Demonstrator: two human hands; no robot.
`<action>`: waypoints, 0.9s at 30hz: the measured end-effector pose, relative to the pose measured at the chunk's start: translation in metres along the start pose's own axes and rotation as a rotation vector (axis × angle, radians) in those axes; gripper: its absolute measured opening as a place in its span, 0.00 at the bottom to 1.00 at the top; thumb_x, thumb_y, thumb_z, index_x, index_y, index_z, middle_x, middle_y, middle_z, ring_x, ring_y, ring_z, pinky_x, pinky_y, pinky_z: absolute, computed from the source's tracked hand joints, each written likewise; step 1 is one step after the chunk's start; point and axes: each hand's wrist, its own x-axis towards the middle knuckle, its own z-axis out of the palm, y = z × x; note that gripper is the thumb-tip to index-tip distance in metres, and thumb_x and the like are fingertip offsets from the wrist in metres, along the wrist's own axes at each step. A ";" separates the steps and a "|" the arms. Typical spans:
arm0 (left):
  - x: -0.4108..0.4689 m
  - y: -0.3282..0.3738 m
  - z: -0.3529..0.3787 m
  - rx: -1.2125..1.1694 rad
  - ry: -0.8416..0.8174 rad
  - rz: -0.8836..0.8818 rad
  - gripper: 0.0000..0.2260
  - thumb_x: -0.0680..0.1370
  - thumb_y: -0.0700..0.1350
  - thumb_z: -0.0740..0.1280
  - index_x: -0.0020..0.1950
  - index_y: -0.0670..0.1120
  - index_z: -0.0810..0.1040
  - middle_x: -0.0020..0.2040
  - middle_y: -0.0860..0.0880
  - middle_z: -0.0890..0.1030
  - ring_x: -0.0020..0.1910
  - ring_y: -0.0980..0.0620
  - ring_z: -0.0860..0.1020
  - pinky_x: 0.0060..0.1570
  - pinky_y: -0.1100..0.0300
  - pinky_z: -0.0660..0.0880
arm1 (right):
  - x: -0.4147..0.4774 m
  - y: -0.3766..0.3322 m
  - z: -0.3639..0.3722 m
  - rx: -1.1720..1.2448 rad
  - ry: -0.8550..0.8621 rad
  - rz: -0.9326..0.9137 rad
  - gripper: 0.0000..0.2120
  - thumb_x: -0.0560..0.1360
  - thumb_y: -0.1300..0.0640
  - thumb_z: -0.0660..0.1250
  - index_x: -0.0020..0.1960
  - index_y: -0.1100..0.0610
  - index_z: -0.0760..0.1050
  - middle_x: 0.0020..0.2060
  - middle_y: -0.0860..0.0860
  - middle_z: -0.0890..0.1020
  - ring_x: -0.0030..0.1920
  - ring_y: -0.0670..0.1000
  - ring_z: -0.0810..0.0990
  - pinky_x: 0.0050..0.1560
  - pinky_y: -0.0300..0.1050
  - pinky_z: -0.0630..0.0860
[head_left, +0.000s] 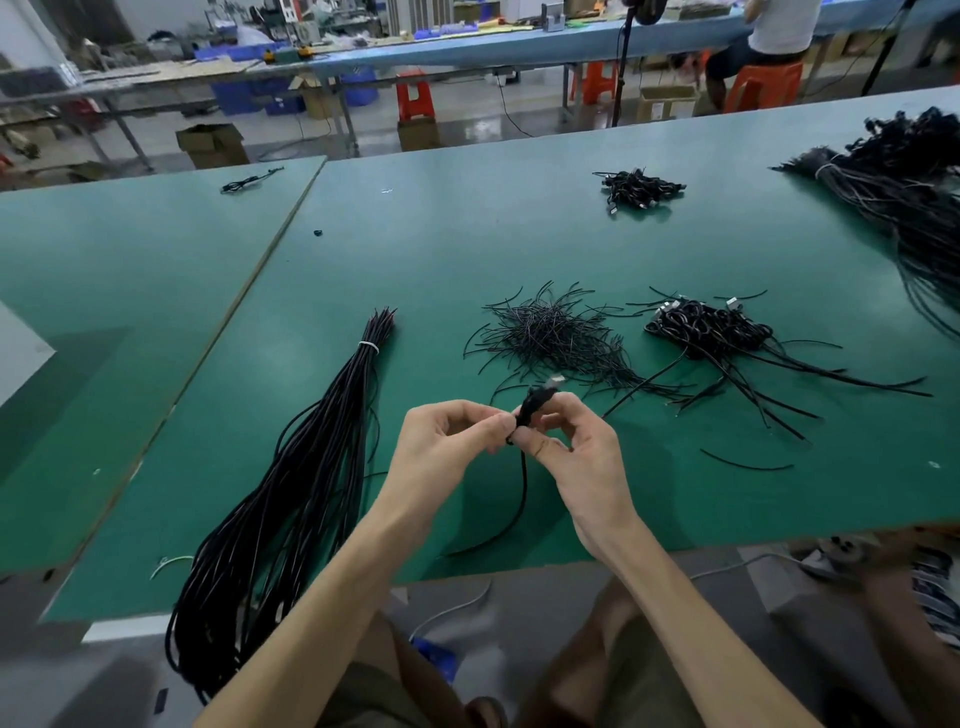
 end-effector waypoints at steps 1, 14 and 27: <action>0.000 0.000 0.000 0.000 0.009 0.004 0.04 0.77 0.44 0.76 0.44 0.45 0.87 0.38 0.50 0.85 0.40 0.57 0.82 0.44 0.70 0.76 | 0.000 -0.001 0.000 0.007 -0.007 -0.006 0.09 0.73 0.65 0.76 0.49 0.55 0.83 0.43 0.49 0.84 0.46 0.45 0.79 0.49 0.41 0.79; 0.008 -0.011 -0.008 0.052 -0.080 0.050 0.07 0.78 0.46 0.73 0.55 0.47 0.86 0.46 0.50 0.87 0.42 0.59 0.81 0.42 0.70 0.73 | -0.001 -0.005 0.002 0.022 -0.094 0.052 0.04 0.77 0.60 0.74 0.51 0.55 0.85 0.44 0.50 0.88 0.45 0.45 0.85 0.46 0.36 0.78; 0.011 -0.018 0.001 -0.385 -0.036 -0.107 0.08 0.74 0.46 0.75 0.44 0.44 0.80 0.51 0.40 0.85 0.49 0.42 0.81 0.57 0.48 0.75 | -0.001 -0.007 0.004 0.014 -0.095 0.135 0.10 0.78 0.54 0.71 0.57 0.56 0.83 0.44 0.47 0.87 0.45 0.42 0.83 0.49 0.36 0.78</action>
